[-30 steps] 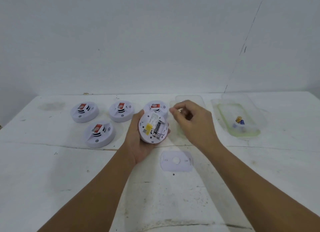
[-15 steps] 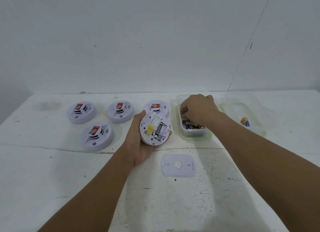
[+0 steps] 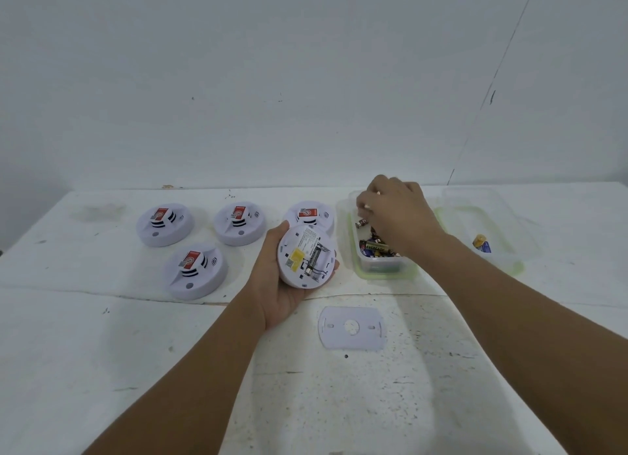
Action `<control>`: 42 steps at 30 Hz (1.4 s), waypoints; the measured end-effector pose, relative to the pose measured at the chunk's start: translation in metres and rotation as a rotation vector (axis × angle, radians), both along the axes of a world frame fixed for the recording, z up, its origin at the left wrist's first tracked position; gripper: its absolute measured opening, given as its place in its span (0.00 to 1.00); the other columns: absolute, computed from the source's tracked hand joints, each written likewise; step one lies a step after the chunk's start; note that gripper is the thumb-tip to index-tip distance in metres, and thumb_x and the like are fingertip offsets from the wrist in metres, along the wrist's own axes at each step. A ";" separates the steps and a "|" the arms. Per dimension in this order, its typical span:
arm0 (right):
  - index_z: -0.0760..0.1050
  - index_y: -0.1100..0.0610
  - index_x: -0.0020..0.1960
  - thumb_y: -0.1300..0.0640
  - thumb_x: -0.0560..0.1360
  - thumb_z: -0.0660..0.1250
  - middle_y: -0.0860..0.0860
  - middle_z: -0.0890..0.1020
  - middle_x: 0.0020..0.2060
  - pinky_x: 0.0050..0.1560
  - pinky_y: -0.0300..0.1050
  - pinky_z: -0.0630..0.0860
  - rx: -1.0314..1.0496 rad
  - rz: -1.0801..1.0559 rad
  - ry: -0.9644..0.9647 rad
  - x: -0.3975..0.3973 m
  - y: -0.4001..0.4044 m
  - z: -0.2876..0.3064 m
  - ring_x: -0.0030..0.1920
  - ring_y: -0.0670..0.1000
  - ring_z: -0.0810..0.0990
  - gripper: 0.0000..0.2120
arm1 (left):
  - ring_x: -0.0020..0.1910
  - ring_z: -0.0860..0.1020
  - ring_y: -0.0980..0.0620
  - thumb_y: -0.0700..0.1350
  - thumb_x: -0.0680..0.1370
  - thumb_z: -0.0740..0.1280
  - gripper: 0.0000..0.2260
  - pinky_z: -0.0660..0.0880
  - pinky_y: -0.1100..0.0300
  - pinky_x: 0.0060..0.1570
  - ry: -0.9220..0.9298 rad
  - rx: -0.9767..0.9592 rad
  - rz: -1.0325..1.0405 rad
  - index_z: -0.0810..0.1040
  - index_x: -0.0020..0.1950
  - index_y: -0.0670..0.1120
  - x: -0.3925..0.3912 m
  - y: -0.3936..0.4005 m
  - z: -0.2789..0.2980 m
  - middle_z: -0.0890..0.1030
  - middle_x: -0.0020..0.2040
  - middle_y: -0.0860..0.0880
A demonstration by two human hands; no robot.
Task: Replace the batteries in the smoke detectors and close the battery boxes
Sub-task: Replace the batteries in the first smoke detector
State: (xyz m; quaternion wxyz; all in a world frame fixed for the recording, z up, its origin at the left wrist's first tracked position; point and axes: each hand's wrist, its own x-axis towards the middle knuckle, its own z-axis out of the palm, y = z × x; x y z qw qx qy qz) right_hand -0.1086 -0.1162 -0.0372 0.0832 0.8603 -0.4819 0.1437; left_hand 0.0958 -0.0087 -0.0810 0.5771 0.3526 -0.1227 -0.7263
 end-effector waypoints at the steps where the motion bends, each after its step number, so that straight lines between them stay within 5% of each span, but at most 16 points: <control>1: 0.81 0.54 0.56 0.56 0.84 0.65 0.52 0.78 0.54 0.58 0.53 0.68 -0.052 0.003 -0.095 0.000 0.004 0.005 0.52 0.57 0.78 0.07 | 0.58 0.81 0.36 0.59 0.77 0.66 0.26 0.77 0.39 0.63 -0.006 0.001 -0.002 0.79 0.68 0.43 0.000 0.000 0.000 0.84 0.62 0.36; 8: 0.76 0.52 0.58 0.52 0.85 0.63 0.42 0.81 0.47 0.50 0.49 0.78 0.035 0.109 -0.789 0.034 0.083 0.037 0.48 0.46 0.80 0.06 | 0.66 0.79 0.36 0.59 0.78 0.67 0.28 0.76 0.39 0.66 -0.006 -0.032 0.002 0.76 0.73 0.44 0.000 0.003 0.002 0.81 0.67 0.38; 12: 0.77 0.53 0.60 0.53 0.84 0.64 0.43 0.83 0.50 0.53 0.50 0.79 0.159 0.146 -0.962 0.053 0.125 0.019 0.50 0.44 0.81 0.06 | 0.72 0.76 0.40 0.60 0.79 0.64 0.28 0.68 0.40 0.74 -0.048 -0.064 -0.023 0.76 0.75 0.45 -0.002 0.009 0.007 0.79 0.71 0.40; 16: 0.76 0.48 0.68 0.53 0.85 0.63 0.41 0.81 0.53 0.53 0.43 0.79 0.265 0.111 -1.043 0.054 0.143 -0.013 0.53 0.44 0.81 0.12 | 0.72 0.75 0.39 0.62 0.78 0.64 0.31 0.72 0.41 0.71 -0.058 -0.050 -0.050 0.76 0.74 0.43 0.000 0.018 0.009 0.78 0.71 0.38; 19: 0.81 0.50 0.61 0.56 0.84 0.65 0.40 0.83 0.52 0.51 0.35 0.76 0.273 0.050 -1.139 0.046 0.148 -0.029 0.53 0.44 0.82 0.08 | 0.71 0.75 0.38 0.61 0.78 0.67 0.33 0.65 0.41 0.76 -0.001 -0.037 -0.056 0.74 0.76 0.41 0.001 0.028 0.006 0.78 0.71 0.37; 26: 0.82 0.48 0.56 0.56 0.82 0.70 0.42 0.86 0.47 0.53 0.49 0.83 0.438 -0.054 -1.313 0.040 0.155 -0.051 0.48 0.46 0.85 0.05 | 0.67 0.76 0.35 0.60 0.80 0.65 0.29 0.66 0.41 0.75 0.047 0.044 -0.097 0.78 0.68 0.38 0.003 0.051 -0.001 0.80 0.66 0.34; 34: 0.85 0.50 0.55 0.56 0.80 0.73 0.45 0.88 0.46 0.49 0.43 0.82 0.527 -0.029 -1.391 0.037 0.156 -0.065 0.48 0.49 0.86 0.05 | 0.60 0.80 0.36 0.60 0.80 0.65 0.27 0.73 0.41 0.68 0.054 0.057 -0.048 0.80 0.66 0.39 0.003 0.054 0.001 0.82 0.62 0.35; 42: 0.86 0.53 0.59 0.55 0.80 0.72 0.45 0.87 0.52 0.57 0.43 0.81 0.469 0.002 -1.293 0.034 0.153 -0.070 0.55 0.44 0.85 0.09 | 0.58 0.81 0.37 0.61 0.81 0.65 0.26 0.74 0.42 0.67 0.074 0.081 -0.052 0.81 0.63 0.39 0.005 0.051 -0.001 0.83 0.61 0.34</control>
